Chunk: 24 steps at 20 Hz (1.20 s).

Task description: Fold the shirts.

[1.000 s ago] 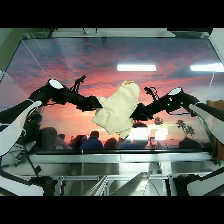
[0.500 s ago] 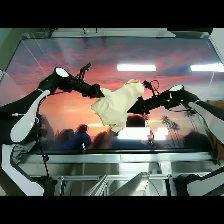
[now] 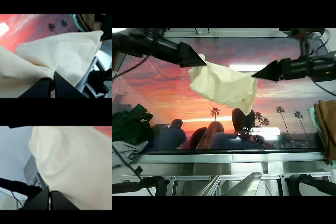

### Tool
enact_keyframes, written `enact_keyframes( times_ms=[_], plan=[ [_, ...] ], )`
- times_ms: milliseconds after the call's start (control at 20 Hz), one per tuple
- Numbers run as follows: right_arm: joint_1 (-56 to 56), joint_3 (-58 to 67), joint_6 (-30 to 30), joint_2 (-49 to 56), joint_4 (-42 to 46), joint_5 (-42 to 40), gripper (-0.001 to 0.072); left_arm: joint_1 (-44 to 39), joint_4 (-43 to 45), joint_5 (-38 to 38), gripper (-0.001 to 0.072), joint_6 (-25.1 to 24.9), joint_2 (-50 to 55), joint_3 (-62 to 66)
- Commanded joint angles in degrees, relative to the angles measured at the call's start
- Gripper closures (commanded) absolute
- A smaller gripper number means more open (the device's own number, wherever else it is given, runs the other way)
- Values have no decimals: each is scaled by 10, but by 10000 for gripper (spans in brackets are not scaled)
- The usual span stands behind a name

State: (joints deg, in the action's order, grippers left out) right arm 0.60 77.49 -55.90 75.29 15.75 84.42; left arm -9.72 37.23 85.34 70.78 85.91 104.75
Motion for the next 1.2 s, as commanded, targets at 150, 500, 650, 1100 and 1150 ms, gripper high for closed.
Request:
enact_keyframes(
  times_ms=[150,500,650,1100,1150],
  plan=[
    [-63,14,2,-87,50,-56,694,-58,59,-16,690,13,-132,-71],
    [-87,-5,-12,14,101,-96,694,-56,134,-142,690,13,-152,-295],
    [-85,-7,-33,80,124,-97,681,-13,132,-146,330,19,-124,-373],
    [63,-12,-97,158,325,-41,117,109,140,-155,-5,32,-36,-450],
    [83,-19,-101,162,325,-54,118,115,137,-166,-5,32,-20,-450]
  ],
)
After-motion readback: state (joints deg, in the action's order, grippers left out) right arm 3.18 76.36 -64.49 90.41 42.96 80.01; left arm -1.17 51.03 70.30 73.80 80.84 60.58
